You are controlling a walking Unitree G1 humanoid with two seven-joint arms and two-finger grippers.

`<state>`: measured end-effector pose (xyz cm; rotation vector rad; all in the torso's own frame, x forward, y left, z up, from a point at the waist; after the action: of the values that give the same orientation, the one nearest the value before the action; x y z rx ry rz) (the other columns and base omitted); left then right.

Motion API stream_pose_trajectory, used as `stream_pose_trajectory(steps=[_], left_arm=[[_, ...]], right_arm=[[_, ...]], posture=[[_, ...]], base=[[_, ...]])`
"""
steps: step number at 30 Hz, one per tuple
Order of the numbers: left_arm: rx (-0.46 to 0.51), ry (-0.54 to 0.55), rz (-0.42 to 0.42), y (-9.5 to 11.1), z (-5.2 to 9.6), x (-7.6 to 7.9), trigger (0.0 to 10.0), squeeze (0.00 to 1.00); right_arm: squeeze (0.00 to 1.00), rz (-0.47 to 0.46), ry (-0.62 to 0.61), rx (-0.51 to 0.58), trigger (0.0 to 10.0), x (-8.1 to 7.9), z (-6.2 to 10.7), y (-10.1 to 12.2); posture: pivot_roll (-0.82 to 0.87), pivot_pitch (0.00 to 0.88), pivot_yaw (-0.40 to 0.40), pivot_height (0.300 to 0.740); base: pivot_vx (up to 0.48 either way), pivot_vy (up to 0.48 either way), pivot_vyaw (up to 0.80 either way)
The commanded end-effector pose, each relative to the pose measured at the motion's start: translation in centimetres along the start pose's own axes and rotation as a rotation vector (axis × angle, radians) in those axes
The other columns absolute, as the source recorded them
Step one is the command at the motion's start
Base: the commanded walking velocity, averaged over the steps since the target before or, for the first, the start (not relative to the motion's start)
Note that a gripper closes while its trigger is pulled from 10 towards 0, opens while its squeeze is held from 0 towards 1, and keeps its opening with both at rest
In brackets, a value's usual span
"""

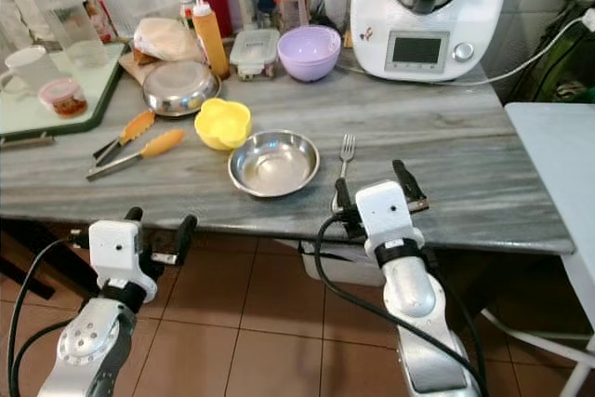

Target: Setting the table

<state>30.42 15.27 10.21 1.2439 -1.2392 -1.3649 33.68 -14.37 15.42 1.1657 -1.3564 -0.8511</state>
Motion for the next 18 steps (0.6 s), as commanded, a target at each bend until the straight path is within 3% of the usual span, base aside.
stream_pose_trajectory(steps=[1, 18], left_arm=[[-0.022, 0.019, -0.016, -0.47, 0.26, -0.57, 10.0, 0.00], [-0.029, 0.000, -0.017, -0.56, 0.43, -0.37, 10.0, 0.00]], right_arm=[[0.14, -0.006, 0.011, 0.000, 10.0, -0.25, -0.03, 0.00], [0.14, -0.006, 0.009, -0.001, 10.0, -0.34, 0.27, 0.03]], posture=[[-0.22, 0.077, 0.111, 0.740], [-0.22, 0.093, 0.120, 0.740]], base=[[-0.330, 0.000, 0.00], [-0.353, 0.000, 0.00]])
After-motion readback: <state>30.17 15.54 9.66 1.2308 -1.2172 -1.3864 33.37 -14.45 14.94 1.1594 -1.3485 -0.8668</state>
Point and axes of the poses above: a point about 5 cm out from each wrist's last joint towards the gripper, its own z axis pointing back from the gripper into the wrist, its own y axis along the axis of the wrist's last joint, x = y × z, the point moved 6 cm from there along -z, pointing out of the wrist towards the gripper, and after that the axes turned 6 degrees about -z, right-handed, at the moved point
